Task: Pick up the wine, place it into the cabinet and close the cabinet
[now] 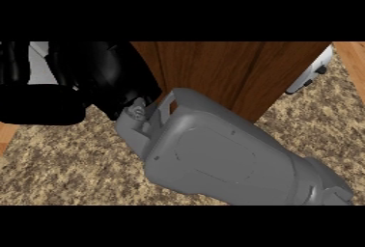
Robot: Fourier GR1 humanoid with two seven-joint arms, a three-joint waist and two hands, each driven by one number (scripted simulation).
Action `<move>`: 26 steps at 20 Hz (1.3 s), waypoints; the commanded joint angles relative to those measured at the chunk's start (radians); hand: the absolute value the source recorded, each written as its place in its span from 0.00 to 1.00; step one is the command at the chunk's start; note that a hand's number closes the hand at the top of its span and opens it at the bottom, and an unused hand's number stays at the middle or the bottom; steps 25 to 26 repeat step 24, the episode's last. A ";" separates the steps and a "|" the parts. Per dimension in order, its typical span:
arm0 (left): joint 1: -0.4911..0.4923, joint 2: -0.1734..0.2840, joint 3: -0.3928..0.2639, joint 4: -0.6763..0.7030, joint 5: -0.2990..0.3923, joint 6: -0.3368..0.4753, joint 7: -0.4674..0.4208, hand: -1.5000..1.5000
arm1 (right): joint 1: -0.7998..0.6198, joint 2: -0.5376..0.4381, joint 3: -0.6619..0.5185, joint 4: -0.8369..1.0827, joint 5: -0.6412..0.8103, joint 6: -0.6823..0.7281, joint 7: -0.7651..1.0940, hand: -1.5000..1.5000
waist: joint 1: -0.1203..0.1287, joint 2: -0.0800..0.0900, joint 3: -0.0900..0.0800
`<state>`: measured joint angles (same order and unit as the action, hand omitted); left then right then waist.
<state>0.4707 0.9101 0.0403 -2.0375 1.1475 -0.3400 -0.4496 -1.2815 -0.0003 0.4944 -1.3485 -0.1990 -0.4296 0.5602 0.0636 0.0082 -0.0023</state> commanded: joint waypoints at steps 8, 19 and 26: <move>-0.020 0.006 0.081 0.017 0.041 -0.017 0.047 1.00 | -0.031 -0.028 -0.115 0.432 -0.035 0.085 -0.273 1.00 | -0.017 0.007 0.001; -0.037 -0.006 0.079 0.007 0.053 0.015 0.061 1.00 | 0.091 -0.133 -0.087 0.480 0.006 0.113 -0.404 1.00 | -0.027 0.024 0.002; -0.065 0.015 0.091 0.001 0.067 0.029 0.080 1.00 | 0.090 -0.109 -0.079 0.496 0.021 0.103 -0.434 1.00 | -0.027 0.028 0.001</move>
